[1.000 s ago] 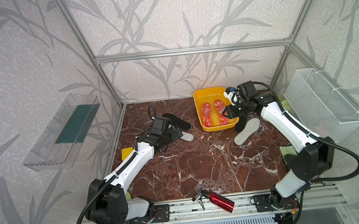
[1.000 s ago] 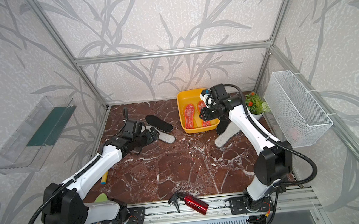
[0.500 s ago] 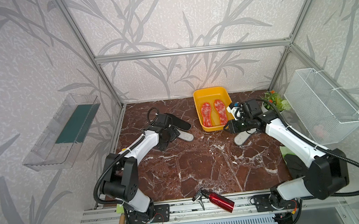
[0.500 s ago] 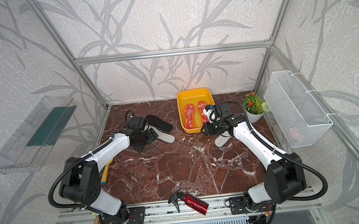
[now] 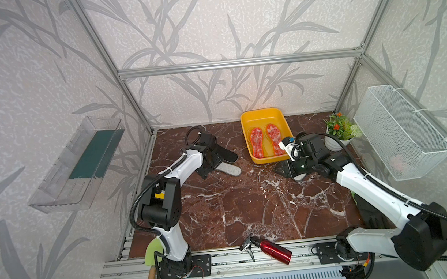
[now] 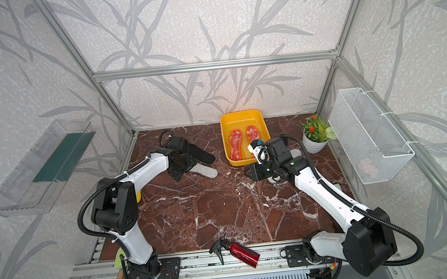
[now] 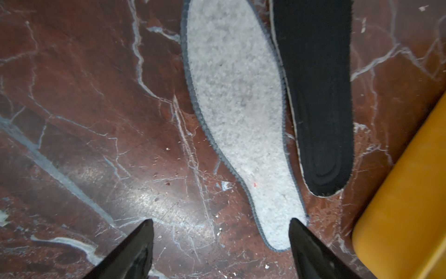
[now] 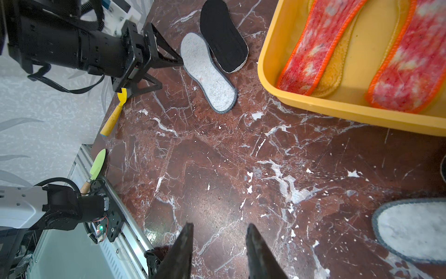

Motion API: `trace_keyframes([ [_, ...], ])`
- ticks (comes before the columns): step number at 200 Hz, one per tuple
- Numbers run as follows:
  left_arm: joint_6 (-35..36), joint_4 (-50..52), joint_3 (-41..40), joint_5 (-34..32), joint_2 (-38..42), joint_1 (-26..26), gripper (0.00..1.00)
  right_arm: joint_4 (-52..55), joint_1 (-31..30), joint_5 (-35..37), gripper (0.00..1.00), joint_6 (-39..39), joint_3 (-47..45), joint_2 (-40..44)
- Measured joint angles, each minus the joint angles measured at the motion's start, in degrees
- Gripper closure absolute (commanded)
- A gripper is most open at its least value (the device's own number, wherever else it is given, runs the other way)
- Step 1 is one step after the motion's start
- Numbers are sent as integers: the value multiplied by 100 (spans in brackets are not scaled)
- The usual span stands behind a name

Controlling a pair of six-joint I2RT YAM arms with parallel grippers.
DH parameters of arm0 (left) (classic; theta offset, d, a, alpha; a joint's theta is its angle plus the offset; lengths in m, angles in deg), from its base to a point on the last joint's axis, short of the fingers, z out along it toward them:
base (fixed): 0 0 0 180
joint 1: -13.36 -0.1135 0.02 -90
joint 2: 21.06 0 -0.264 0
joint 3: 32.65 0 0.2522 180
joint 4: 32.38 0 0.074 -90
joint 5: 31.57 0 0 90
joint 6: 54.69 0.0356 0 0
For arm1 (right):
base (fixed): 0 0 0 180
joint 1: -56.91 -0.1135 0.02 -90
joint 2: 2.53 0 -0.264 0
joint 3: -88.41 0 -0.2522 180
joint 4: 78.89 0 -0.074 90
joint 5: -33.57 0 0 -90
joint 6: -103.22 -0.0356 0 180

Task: Put the insoles into the storage box
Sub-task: Pick up the insole from the center of the board.

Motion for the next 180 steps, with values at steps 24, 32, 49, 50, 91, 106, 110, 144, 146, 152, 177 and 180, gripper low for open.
trace_keyframes([
  [24, -72, 114, 122, -44, -234, 0, 15, -35, 0, 4, 63, -35, -81, 33],
  [32, -92, 166, 190, -87, -308, 0, 15, -42, 0, 4, 63, -44, -87, 33],
  [49, -116, 273, 389, -223, -468, -2, 15, -70, 0, 0, 63, -81, -87, 33],
  [50, -118, 275, 396, -225, -474, -2, 15, -70, 0, 2, 63, -83, -87, 33],
  [91, -201, 417, 761, -334, -750, -11, 18, -103, 0, -42, 63, -107, -133, 96],
  [106, -247, 461, 839, -369, -813, -11, 19, -105, 0, -44, 63, -105, -153, 151],
  [110, -267, 474, 850, -372, -826, -11, 19, -105, 0, -44, 63, -103, -160, 164],
  [144, -420, 483, 857, -398, -922, -11, 25, -105, 0, -46, 63, -74, -168, 173],
  [146, -415, 485, 857, -398, -925, -11, 25, -103, 0, -46, 63, -74, -168, 173],
  [152, -442, 490, 866, -398, -953, -11, 26, -103, 0, -48, 63, -68, -168, 173],
  [177, -509, 522, 968, -398, -1143, -11, 27, -103, 0, -72, 63, -52, -168, 162],
  [180, -509, 525, 979, -398, -1163, -11, 27, -103, 0, -81, 63, -48, -168, 160],
])
